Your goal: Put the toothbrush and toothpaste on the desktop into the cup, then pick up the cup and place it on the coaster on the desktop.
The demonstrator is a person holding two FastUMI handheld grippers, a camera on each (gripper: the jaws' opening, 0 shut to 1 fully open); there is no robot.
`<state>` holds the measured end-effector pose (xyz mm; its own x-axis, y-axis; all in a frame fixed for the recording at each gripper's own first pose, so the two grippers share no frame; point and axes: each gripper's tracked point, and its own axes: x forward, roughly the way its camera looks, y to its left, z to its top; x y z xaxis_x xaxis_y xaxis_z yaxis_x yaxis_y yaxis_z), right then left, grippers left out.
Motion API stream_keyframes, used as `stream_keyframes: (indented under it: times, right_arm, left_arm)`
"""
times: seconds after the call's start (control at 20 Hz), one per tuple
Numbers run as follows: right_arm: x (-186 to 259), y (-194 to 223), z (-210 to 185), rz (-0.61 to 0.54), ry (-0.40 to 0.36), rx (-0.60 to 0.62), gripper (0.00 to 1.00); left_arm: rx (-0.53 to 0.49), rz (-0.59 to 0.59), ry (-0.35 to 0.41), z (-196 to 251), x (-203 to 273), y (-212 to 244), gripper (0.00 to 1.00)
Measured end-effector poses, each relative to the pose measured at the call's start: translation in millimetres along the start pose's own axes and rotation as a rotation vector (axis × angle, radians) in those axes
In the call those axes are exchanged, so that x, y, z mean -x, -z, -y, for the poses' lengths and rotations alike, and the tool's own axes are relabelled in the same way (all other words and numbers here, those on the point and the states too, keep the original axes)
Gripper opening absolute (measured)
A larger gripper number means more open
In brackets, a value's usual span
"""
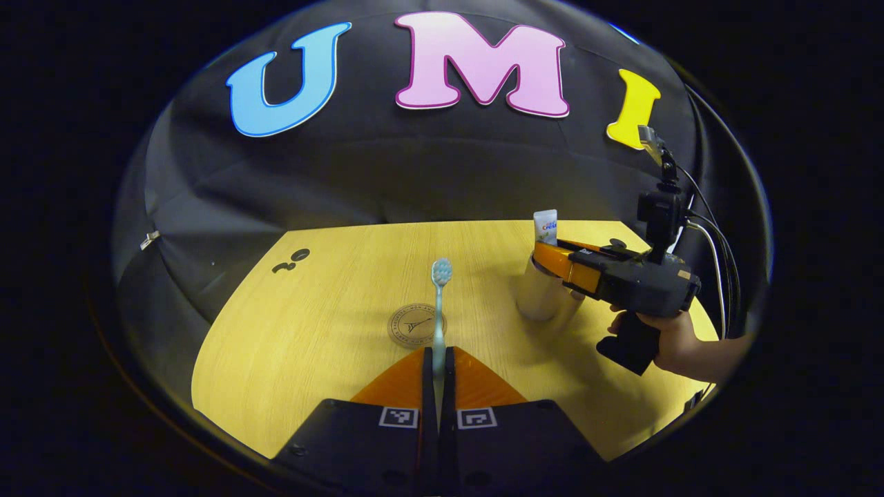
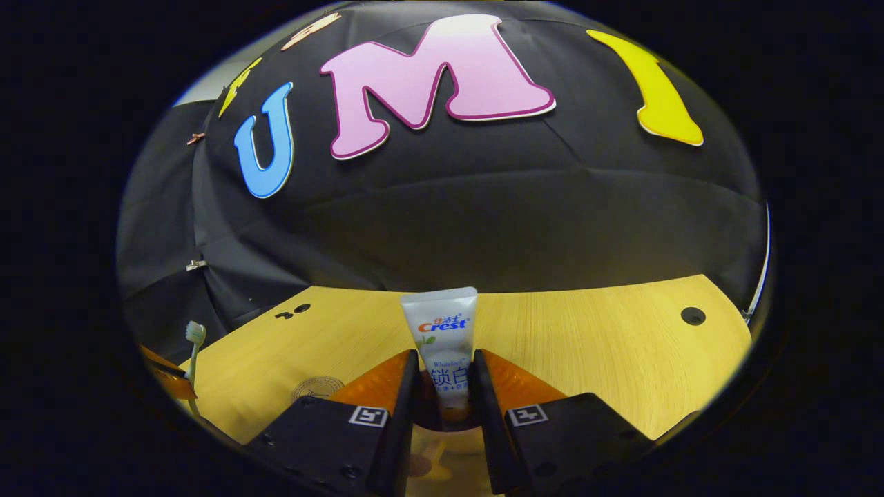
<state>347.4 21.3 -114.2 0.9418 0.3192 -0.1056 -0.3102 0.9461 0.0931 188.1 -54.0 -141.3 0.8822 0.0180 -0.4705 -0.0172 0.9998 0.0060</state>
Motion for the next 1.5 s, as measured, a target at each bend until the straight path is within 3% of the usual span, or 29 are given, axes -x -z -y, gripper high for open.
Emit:
stream_keyframes:
  times: [0.05,0.1,0.15,0.2,0.45,0.7,1.1,1.5]
  right_arm:
    - [8,-4,-3,0.003,-0.014,-0.009,0.46]
    - [14,-5,-4,0.004,-0.02,-0.016,0.65]
    - [22,-6,2,-0.003,-0.003,-0.012,0.77]
    - [27,-3,6,-0.012,0.006,-0.007,0.99]
    - [67,15,40,-0.073,0.09,-0.05,0.98]
    - [107,39,67,-0.135,0.186,-0.156,0.98]
    - [152,68,90,-0.211,0.249,-0.222,0.98]
    - [182,96,100,-0.257,0.293,-0.224,0.98]
  left_arm:
    - [0.006,0.011,0.004,2,0,-4,0.06]
    - [0.01,0.027,0.009,5,-1,-11,0.07]
    - [0.016,0.046,0.017,9,-3,-19,0.06]
    - [0.023,0.07,0.028,14,-4,-28,0.06]
    - [0.054,0.202,0.126,51,-13,-84,0.06]
    - [0.095,0.333,0.291,99,-40,-132,0.06]
    - [0.15,0.508,0.524,162,-89,-175,0.06]
    - [0.087,0.593,0.537,187,-140,-158,0.08]
